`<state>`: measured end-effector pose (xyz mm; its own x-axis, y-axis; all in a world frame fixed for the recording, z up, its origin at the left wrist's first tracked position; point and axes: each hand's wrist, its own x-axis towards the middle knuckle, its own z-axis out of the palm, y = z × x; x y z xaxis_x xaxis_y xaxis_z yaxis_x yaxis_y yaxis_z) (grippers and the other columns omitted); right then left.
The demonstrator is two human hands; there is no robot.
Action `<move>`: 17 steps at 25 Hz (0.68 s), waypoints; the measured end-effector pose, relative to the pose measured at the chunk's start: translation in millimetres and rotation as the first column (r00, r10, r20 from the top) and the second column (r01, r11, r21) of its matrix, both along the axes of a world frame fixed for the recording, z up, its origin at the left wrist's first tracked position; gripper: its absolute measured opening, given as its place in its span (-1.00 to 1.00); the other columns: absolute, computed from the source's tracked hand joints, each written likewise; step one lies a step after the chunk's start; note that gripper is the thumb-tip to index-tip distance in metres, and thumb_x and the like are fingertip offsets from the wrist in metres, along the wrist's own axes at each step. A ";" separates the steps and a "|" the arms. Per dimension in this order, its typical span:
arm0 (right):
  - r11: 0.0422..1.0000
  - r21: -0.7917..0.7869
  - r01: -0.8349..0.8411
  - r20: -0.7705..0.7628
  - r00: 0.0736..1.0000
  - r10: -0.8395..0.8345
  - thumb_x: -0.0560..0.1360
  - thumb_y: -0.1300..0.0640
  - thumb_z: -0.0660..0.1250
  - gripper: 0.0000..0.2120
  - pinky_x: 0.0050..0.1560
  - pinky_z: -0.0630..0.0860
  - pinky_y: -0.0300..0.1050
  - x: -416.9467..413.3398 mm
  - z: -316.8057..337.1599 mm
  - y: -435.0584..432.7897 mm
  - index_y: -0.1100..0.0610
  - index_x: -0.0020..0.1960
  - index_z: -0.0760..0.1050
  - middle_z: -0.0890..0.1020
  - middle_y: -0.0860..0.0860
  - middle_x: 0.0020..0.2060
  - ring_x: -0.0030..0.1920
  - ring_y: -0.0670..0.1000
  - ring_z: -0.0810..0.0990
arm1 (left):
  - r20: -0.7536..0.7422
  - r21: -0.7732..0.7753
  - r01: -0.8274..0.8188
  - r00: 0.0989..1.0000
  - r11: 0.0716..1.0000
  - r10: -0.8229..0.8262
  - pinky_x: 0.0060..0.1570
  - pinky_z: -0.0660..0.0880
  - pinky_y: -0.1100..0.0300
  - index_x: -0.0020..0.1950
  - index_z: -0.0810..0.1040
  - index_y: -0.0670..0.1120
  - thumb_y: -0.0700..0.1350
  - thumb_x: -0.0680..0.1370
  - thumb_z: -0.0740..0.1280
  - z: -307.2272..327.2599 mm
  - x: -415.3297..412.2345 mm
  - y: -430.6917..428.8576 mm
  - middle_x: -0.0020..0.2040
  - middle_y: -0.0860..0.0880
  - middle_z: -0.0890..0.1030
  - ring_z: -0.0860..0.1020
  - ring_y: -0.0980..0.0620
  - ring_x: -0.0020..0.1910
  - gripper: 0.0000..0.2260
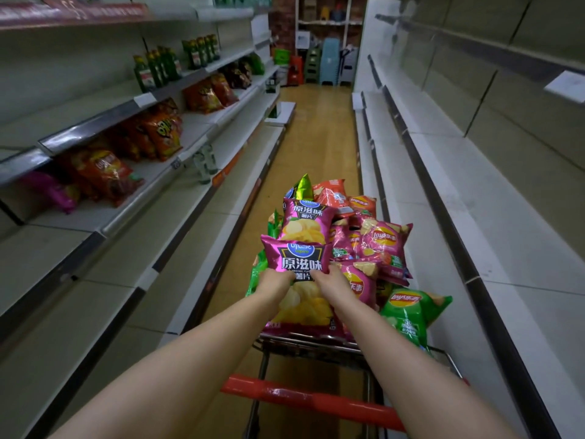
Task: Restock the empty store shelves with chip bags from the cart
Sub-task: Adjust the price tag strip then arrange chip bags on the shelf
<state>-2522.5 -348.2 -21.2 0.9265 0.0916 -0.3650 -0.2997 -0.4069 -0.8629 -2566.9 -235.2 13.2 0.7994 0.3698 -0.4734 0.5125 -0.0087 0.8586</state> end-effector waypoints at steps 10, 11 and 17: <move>0.935 0.310 0.172 0.036 0.981 -0.192 0.31 -0.23 0.44 -0.38 0.08 0.56 0.05 -3.2 42.3 -20.6 0.17 0.18 0.51 0.66 0.08 0.01 0.00 0.11 0.64 | 0.241 -0.089 0.006 0.970 0.996 0.016 0.12 0.53 -0.10 0.09 0.56 -0.14 -0.08 0.49 0.41 24.8 -8.1 3.0 0.01 -0.14 0.66 0.63 -0.15 0.00 -0.78; 0.924 0.347 0.160 0.044 0.981 -0.187 0.37 -0.13 0.44 -0.51 0.01 0.58 0.00 -6.8 52.0 -24.3 0.18 0.15 0.53 0.67 0.08 -0.02 -0.04 0.09 0.65 | 0.264 -0.127 0.033 0.964 0.991 0.001 0.12 0.54 -0.09 0.11 0.56 -0.14 -0.09 0.50 0.40 29.7 -9.9 4.9 0.02 -0.14 0.66 0.63 -0.15 0.00 -0.77; 0.819 0.526 0.228 0.174 0.914 -0.366 0.44 0.13 0.43 -0.69 -0.10 0.62 -0.02 -42.8 108.5 -27.0 0.25 0.10 0.47 0.67 0.16 -0.04 -0.12 0.09 0.68 | 0.429 -0.226 0.281 0.888 0.932 -0.164 0.09 0.56 -0.02 0.14 0.57 -0.14 -0.09 0.49 0.41 67.2 -23.9 17.4 0.04 -0.14 0.66 0.64 -0.11 -0.01 -0.74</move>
<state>-2565.3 -375.1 87.4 0.9902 -0.1026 -0.0947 -0.0779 0.1572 -0.9845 -2590.9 -217.8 80.4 0.9860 0.0613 -0.1551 0.1416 0.1842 0.9726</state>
